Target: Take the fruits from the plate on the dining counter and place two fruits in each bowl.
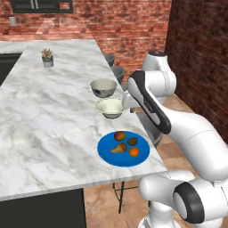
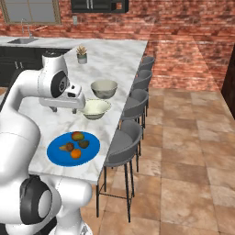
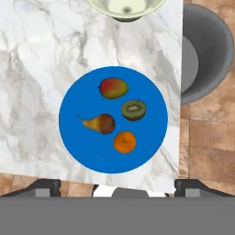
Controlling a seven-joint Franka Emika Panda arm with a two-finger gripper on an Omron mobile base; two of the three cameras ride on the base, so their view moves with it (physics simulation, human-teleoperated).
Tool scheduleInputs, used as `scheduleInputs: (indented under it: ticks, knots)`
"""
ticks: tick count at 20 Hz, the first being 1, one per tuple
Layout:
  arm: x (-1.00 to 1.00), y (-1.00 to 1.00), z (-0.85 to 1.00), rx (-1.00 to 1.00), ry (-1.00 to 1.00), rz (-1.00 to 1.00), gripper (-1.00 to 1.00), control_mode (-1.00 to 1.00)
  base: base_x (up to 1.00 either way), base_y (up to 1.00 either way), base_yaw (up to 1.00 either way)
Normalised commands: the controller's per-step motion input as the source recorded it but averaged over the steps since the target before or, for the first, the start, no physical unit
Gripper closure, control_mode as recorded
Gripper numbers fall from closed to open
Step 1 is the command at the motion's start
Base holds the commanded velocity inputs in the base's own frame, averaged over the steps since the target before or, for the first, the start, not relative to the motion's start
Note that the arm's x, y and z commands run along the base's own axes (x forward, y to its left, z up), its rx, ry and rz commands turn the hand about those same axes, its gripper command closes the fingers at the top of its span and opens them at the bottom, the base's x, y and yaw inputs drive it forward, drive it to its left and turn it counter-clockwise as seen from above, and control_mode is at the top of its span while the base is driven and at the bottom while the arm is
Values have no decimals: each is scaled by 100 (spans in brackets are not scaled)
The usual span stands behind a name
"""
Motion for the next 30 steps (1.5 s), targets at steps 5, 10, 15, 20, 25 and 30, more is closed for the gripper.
scheduleInputs:
  ticks: [5, 10, 15, 20, 25, 30]
  knots:
    - [1, 0, -35, 0, 2, 0, -100, -100, 0, 0, 0]
    - [13, 0, -58, 0, 4, 0, -100, -100, 0, 0, 0]
    - [0, 0, -61, 0, 7, 0, -100, -100, 0, 0, 0]
    - [0, 0, -50, 0, 6, 0, -100, -100, 0, 0, 0]
    - [0, 0, -44, 0, 1, 0, -100, -100, 0, 0, 0]
    - [0, 0, -40, 0, 1, 0, -100, -100, 0, 0, 0]
